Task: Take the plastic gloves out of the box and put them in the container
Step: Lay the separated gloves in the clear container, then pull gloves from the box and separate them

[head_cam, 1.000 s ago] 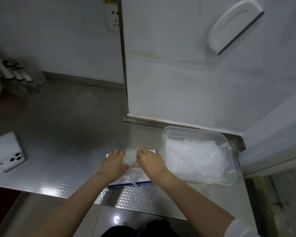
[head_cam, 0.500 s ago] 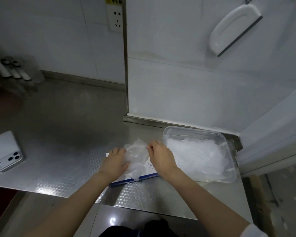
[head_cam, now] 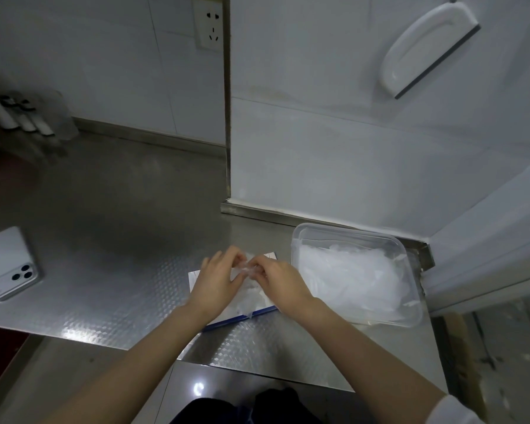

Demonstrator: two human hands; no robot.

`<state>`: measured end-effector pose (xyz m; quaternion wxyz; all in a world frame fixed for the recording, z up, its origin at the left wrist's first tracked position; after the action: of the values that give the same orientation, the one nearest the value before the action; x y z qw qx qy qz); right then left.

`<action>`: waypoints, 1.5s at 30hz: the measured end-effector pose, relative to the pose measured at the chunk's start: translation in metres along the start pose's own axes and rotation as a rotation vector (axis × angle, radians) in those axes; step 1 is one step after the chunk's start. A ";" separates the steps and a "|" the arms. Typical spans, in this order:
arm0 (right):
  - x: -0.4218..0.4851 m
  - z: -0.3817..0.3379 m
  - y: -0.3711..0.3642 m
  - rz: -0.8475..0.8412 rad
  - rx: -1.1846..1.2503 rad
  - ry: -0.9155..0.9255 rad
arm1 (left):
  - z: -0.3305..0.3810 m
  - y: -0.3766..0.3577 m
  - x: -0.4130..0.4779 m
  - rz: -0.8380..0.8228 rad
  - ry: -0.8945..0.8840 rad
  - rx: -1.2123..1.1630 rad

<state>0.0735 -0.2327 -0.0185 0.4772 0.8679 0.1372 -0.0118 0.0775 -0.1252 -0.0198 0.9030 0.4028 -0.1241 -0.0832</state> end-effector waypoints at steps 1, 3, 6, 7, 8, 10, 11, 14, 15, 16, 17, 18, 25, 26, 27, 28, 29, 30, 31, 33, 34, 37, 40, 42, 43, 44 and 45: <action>0.001 0.002 0.001 -0.002 0.004 -0.021 | -0.002 -0.006 -0.001 -0.041 0.011 0.023; 0.001 0.005 0.003 -0.005 0.007 -0.040 | -0.011 -0.017 -0.002 -0.128 0.042 0.120; 0.001 0.007 0.005 0.007 0.048 -0.051 | -0.024 -0.028 -0.004 -0.215 0.092 0.227; 0.001 0.009 0.009 0.026 0.075 -0.061 | -0.029 -0.031 -0.005 -0.240 0.102 0.262; 0.001 0.011 0.013 0.052 0.111 -0.072 | -0.034 -0.033 -0.007 -0.267 0.114 0.298; 0.002 0.016 0.024 0.122 0.187 -0.084 | -0.046 -0.037 -0.012 -0.319 0.157 0.338; 0.003 0.020 0.031 0.159 0.219 -0.095 | -0.051 -0.038 -0.014 -0.337 0.174 0.348; 0.006 0.028 0.060 0.278 0.327 -0.118 | -0.054 -0.040 -0.014 -0.354 0.157 0.399; 0.007 0.030 0.071 0.327 0.334 -0.110 | -0.053 -0.042 -0.013 -0.360 0.152 0.415; 0.008 0.032 0.083 0.374 0.328 -0.103 | -0.053 -0.043 -0.012 -0.376 0.157 0.428; 0.008 0.034 0.094 0.415 0.322 -0.099 | -0.052 -0.044 -0.011 -0.402 0.166 0.437; 0.009 0.035 0.103 0.447 0.320 -0.092 | -0.052 -0.046 -0.009 -0.435 0.179 0.436; 0.010 0.042 0.142 0.476 0.212 -0.028 | -0.014 -0.009 0.044 -0.401 0.230 0.036; 0.010 0.041 0.143 0.448 0.165 -0.017 | 0.001 0.004 0.055 -0.308 0.208 -0.058; 0.010 0.039 0.143 0.414 0.118 0.000 | 0.019 0.014 0.064 -0.251 0.174 -0.149; 0.010 0.034 0.142 0.375 0.076 0.029 | 0.038 0.020 0.071 -0.241 0.136 -0.229; 0.009 0.029 0.141 0.332 0.042 0.066 | 0.056 0.021 0.075 -0.275 0.109 -0.287; 0.008 0.023 0.141 0.292 0.027 0.108 | 0.070 0.017 0.079 -0.327 0.086 -0.306; 0.007 0.018 0.140 0.251 0.043 0.144 | 0.081 0.013 0.082 -0.374 0.054 -0.301; 0.002 0.012 0.145 0.206 0.184 0.164 | 0.095 0.006 0.088 -0.431 -0.038 -0.255; 0.000 0.014 0.151 0.222 0.287 0.144 | 0.100 0.005 0.091 -0.435 -0.059 -0.243; -0.004 0.043 0.164 0.305 0.638 -0.025 | 0.105 0.003 0.097 -0.395 -0.029 -0.345; -0.010 0.065 0.141 0.094 0.789 -0.187 | 0.110 0.005 0.100 -0.298 0.012 -0.554; -0.016 0.066 0.122 -0.040 0.798 -0.197 | 0.110 0.001 0.102 -0.253 0.054 -0.663; -0.018 0.066 0.116 -0.064 0.789 -0.191 | 0.110 -0.002 0.103 -0.244 0.066 -0.696; -0.018 0.068 0.113 -0.056 0.775 -0.181 | 0.110 -0.006 0.103 -0.242 0.074 -0.717; -0.016 0.070 0.113 -0.020 0.779 -0.167 | 0.112 -0.010 0.103 -0.251 0.080 -0.734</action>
<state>0.0938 -0.3522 0.0391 0.1216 0.9786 0.0917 -0.1382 0.1431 -0.2372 0.0609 0.9740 0.0680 -0.0007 -0.2162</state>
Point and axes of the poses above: each hand's wrist, its own x-axis towards the middle knuckle, its own y-axis out of the back of the hand, z = x × y, the point moved 9 cm from there along x, towards the middle knuckle, and after that the axes turned 4 degrees about -y, right-handed, at the moved point
